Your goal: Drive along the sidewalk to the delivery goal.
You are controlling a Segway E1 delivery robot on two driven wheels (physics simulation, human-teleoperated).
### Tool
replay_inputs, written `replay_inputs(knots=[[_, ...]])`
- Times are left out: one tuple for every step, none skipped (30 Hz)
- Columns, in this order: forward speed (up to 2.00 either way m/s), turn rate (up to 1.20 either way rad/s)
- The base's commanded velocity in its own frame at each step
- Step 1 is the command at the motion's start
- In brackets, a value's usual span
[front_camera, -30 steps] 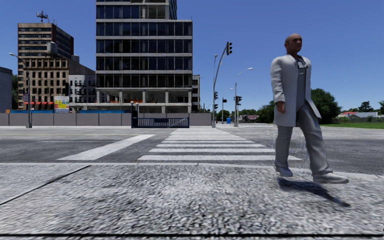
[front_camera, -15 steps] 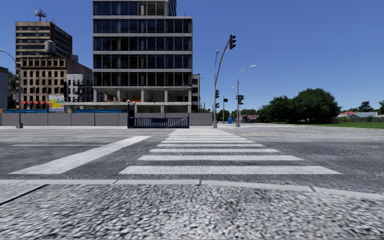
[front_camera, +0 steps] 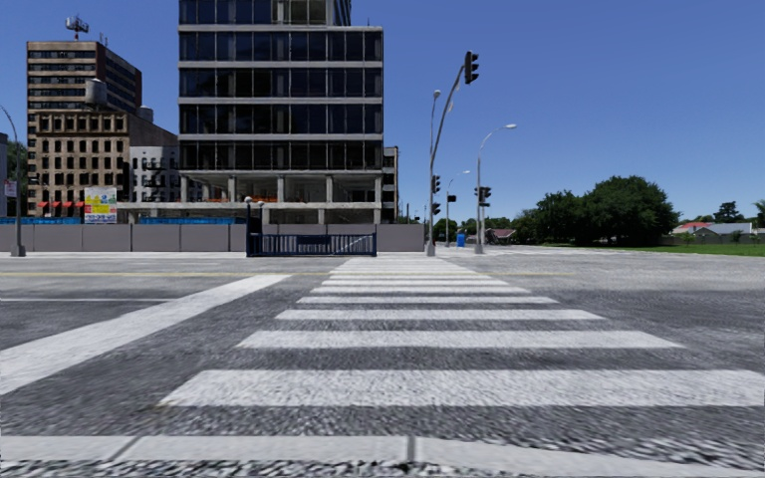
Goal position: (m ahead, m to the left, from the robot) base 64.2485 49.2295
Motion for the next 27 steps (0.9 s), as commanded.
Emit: replay_inputs(knots=[[2.00, 0.00], [2.00, 0.00], [2.00, 0.00], [2.00, 0.00], [2.00, 0.00], [2.00, 0.00], [2.00, 0.00], [2.00, 0.00], [2.00, 0.00], [2.00, 0.00], [2.00, 0.00], [2.00, 0.00], [2.00, 0.00], [2.00, 0.00], [2.00, 0.00], [2.00, 0.00], [2.00, 0.00], [2.00, 0.00], [2.00, -0.25], [2.00, -0.45], [2.00, -0.52], [2.00, -0.52], [2.00, -1.20], [2.00, -1.20], [2.00, -1.20], [2.00, -1.20], [2.00, 0.00]])
